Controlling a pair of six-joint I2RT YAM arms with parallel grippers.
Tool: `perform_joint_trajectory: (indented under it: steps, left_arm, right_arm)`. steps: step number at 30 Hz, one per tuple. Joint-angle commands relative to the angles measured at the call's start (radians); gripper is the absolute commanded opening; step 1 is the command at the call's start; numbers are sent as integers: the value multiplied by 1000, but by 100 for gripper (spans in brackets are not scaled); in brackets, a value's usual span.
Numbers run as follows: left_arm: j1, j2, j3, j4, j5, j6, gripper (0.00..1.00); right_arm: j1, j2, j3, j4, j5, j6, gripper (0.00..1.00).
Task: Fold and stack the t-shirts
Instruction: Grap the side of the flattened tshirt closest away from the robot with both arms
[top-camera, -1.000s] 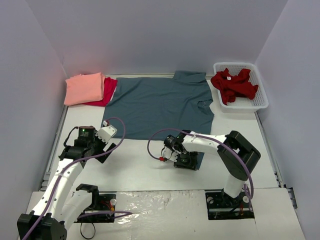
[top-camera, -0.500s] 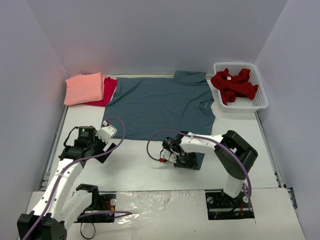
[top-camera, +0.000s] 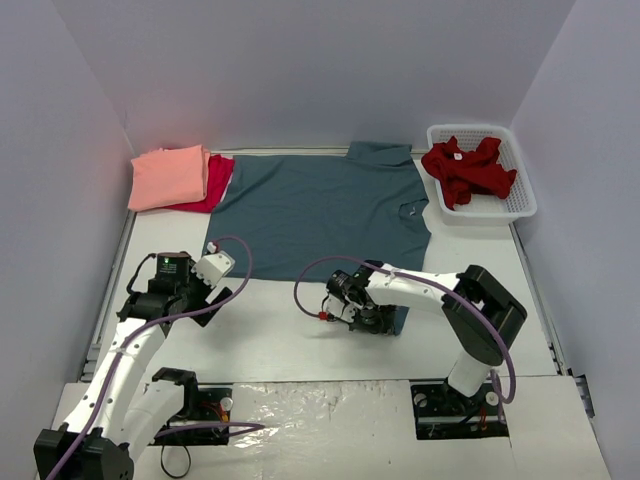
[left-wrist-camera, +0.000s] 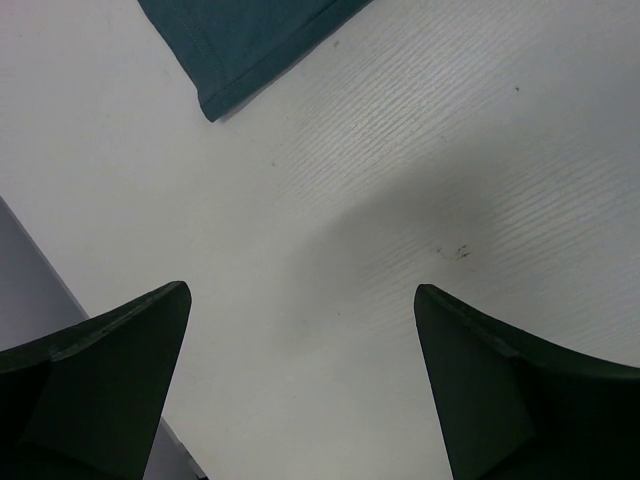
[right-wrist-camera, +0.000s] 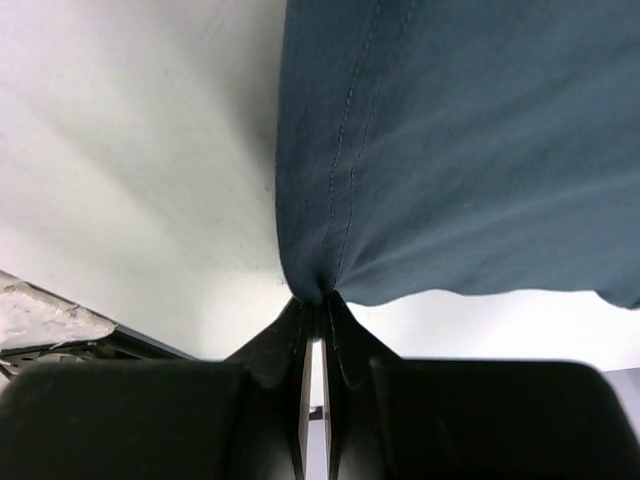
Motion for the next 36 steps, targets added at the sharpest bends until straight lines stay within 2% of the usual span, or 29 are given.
perform_joint_trajectory:
  steps: [1, 11, 15, 20, 23, 25, 34, 36]
  left_arm:
    - [4, -2, 56, -12, -21, 58, 94]
    - [6, 100, 58, 62, -39, 185, 94]
    - [6, 190, 71, 102, -20, 231, 95]
    - [9, 300, 104, 141, 28, 289, 96]
    - [16, 359, 114, 160, 48, 341, 100]
    - [27, 391, 128, 155, 77, 389, 94]
    - [157, 601, 252, 112, 214, 519, 92]
    - [187, 653, 291, 82, 238, 553, 86]
  right_arm:
    - [-2, -63, 27, -86, 9, 5, 0]
    - [-31, -119, 25, -140, -22, -15, 0]
    - [-45, -115, 16, -143, -34, -21, 0]
    - [-114, -117, 10, -157, -40, -41, 0]
    - [-163, -125, 7, -166, -40, -53, 0]
    - [-186, -134, 2, -166, -69, -54, 0]
    - [-254, -137, -3, -168, -85, -44, 0]
    - [-264, -117, 1, -168, -86, -43, 0]
